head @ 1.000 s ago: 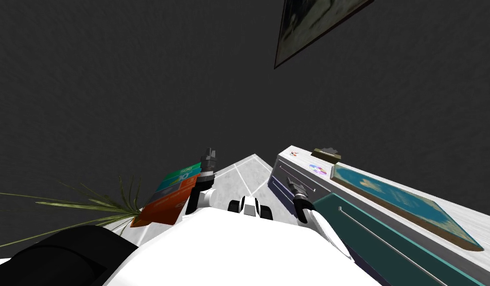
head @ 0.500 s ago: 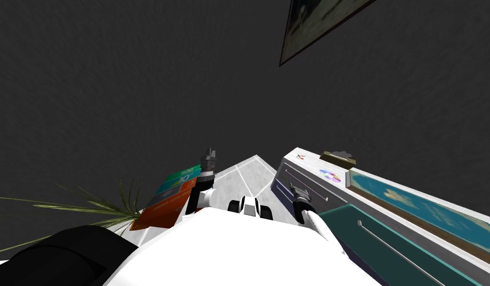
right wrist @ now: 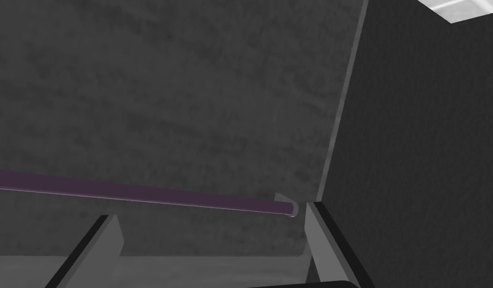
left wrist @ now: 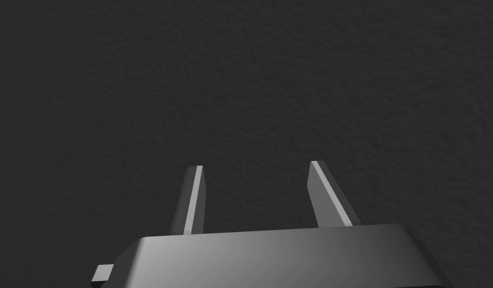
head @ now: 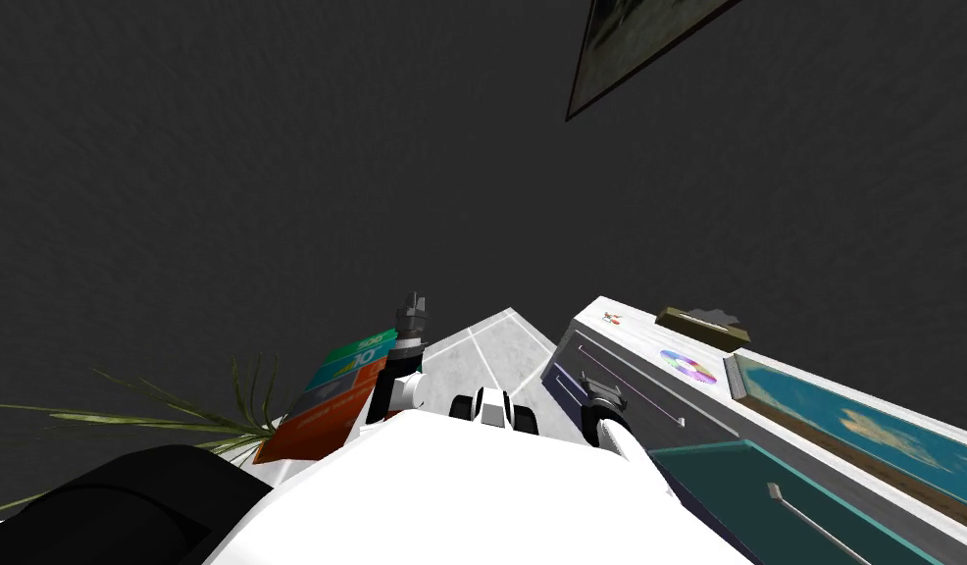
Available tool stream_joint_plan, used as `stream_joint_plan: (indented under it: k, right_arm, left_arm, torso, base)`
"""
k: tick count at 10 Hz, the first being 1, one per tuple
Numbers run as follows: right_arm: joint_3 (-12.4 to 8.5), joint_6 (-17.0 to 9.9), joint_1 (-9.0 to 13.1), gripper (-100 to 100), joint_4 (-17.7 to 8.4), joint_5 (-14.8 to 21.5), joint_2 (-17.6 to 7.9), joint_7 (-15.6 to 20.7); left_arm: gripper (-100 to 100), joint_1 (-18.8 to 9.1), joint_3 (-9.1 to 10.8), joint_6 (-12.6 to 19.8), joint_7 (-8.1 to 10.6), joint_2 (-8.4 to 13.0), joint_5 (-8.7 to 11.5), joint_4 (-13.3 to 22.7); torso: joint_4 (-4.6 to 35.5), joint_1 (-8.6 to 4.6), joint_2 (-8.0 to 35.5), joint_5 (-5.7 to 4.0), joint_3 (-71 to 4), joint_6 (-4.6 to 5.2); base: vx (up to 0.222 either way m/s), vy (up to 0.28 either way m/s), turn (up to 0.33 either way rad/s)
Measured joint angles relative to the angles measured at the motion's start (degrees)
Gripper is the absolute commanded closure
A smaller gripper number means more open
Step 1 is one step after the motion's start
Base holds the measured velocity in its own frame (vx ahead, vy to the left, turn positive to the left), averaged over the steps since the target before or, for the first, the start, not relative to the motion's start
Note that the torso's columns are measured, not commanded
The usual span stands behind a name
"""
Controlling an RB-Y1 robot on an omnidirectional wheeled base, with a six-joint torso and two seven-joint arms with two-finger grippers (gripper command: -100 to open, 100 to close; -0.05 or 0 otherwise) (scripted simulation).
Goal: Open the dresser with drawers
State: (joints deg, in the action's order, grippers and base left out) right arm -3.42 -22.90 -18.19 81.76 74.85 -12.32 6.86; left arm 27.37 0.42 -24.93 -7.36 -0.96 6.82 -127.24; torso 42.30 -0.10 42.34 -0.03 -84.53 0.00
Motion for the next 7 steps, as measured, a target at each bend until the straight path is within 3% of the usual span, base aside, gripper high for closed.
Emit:
stream_joint_plan:
  k: [1,3,7]
  right_arm:
    - [-0.1,-1.5,0.5,-100,-2.0,2.5,-0.3,-0.1]
    - [-0.2,-3.8,0.9,-100,-4.1,4.0,-0.7,2.2]
    - [-0.4,-7.1,1.6,-100,-8.3,8.9,-1.3,3.2]
  left_arm:
    - [0,0.0,0.0,0.0,0.0,0.0,0.0,0.0]
    - [0,0.0,0.0,0.0,0.0,0.0,0.0,0.0]
    - [0,0.0,0.0,0.0,0.0,0.0,0.0,0.0]
  torso:
    - [0.0,0.14,-0.2,0.03,-0.1,0.0]
    - [0.0,0.08,0.0,0.03,0.0,0.01]
    - [0.0,0.1,-0.1,0.03,0.0,0.0]
  base:
    - [0.096,0.073,0.023]
    - [0.082,0.06,0.028]
    - [0.072,0.052,0.033]
